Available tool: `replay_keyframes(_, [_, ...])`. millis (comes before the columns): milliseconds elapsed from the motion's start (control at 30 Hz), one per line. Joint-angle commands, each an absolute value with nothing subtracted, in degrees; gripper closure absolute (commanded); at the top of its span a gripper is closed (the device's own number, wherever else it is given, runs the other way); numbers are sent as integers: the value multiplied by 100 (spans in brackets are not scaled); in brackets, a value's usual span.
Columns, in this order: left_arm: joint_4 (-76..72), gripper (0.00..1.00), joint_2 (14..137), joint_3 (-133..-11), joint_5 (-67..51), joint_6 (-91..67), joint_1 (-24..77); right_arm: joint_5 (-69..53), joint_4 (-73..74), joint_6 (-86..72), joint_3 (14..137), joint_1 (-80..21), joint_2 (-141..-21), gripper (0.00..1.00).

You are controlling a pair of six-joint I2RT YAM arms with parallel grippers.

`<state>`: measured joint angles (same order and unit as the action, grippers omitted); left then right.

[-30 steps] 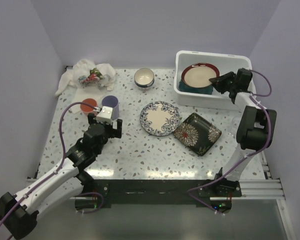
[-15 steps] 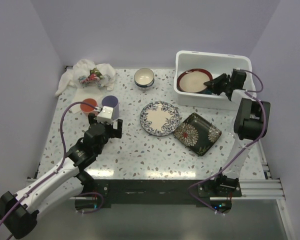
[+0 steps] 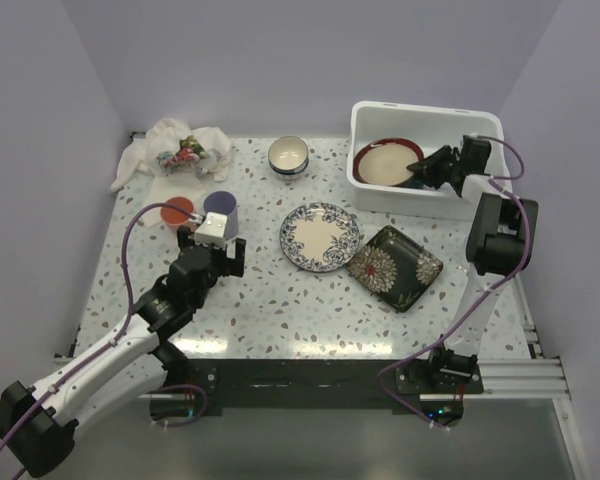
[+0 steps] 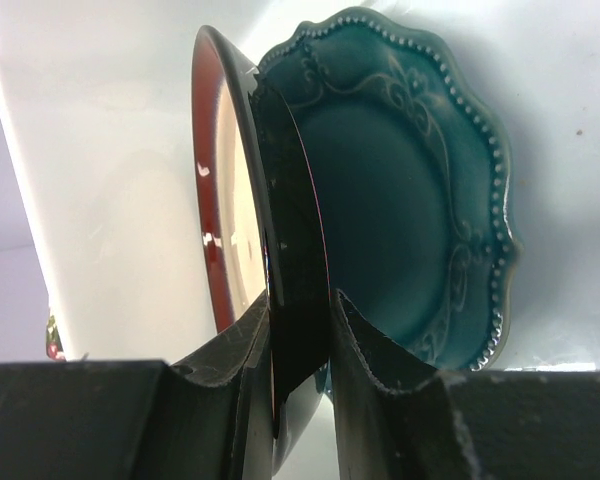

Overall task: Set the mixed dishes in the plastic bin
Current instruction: Place the plate in the plate inside a plastic bin.

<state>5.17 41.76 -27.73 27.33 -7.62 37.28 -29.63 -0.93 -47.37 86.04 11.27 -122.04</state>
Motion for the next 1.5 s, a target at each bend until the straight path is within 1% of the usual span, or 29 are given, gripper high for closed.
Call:
replay_keyframes(0, [211,0,4139,-2812,2795,-650,3744,-3252,-28,-4509,9070,949,-12164,96])
replay_keyframes(200, [220,0,4113,-2830,2795,-642,3735,-3138,456,-4211,9272,862,-12313,89])
replay_keyframes(267, [228,0,4113,-2830,2795,-642,3744,-3024,632,-4131,9325,826,-12340,85])
replay_keyframes(400, [229,0,4122,-2848,2777,-642,3735,-2778,1097,-3806,9605,756,-12393,68])
replay_keyframes(567, [229,0,4122,-2856,2777,-650,3735,-2409,1581,-3516,9668,738,-12244,56])
replay_keyframes(667, [229,0,4122,-2856,2760,-642,3735,-2198,1766,-3384,9607,738,-12068,48])
replay_keyframes(700, [220,0,4122,-2856,2760,-642,3744,-2145,1793,-3366,9580,738,-11963,43])
replay_keyframes(767, [237,0,4131,-2857,2760,-642,3735,-2066,1880,-3305,9528,730,-11875,40])
replay_keyframes(933, [229,0,4157,-2874,2733,-650,3744,-1899,2083,-3129,9510,738,-11663,39])
replay_keyframes(1233, [246,0,4166,-2874,2716,-659,3744,-1705,3023,-2532,9905,668,-11566,34])
replay_keyframes(1467, [255,0,4175,-2900,2663,-677,3735,-1328,3463,-2075,9879,545,-11154,33])
